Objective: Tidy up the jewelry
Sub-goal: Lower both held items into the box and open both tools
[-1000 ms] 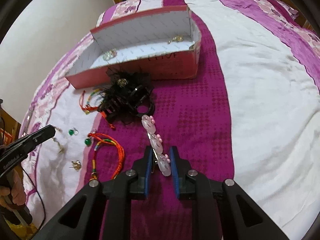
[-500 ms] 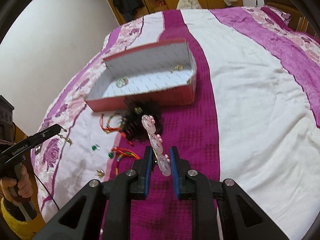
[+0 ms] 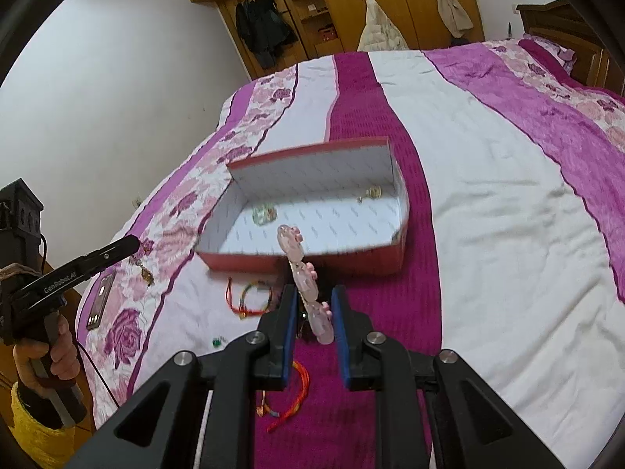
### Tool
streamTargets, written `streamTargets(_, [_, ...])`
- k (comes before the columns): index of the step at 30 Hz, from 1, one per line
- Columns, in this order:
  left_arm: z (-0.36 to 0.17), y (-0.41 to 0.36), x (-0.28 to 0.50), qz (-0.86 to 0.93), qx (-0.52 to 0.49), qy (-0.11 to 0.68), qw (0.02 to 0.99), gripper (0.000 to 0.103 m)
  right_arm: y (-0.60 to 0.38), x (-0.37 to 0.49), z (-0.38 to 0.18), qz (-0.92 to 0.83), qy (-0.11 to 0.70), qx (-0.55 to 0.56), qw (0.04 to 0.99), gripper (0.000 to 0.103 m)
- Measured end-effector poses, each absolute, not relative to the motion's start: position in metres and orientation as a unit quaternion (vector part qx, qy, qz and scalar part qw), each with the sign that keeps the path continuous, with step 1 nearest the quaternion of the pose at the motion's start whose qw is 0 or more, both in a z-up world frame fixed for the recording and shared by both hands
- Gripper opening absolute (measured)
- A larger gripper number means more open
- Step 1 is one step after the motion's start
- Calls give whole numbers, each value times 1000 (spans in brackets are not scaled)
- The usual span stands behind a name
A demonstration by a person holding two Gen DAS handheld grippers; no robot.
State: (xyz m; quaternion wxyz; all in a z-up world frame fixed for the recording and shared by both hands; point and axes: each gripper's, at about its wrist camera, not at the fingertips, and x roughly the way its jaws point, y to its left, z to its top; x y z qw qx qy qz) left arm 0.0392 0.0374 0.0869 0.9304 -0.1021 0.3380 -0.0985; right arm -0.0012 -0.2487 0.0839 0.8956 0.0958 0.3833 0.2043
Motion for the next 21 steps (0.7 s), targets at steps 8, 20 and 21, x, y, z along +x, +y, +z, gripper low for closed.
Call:
streamTargets(8, [89,32,80,-100,-95,328,935,0,-241,41,95,195,367,102,904,20])
streamTargets(20, [46,19,142,-84,-80,372,921,0,-228,114,74,173,386,84,902,20])
streamTargets(21, [42,18,146,-82,-79,376,919,0,-228,119,71,172,388,82,902,20])
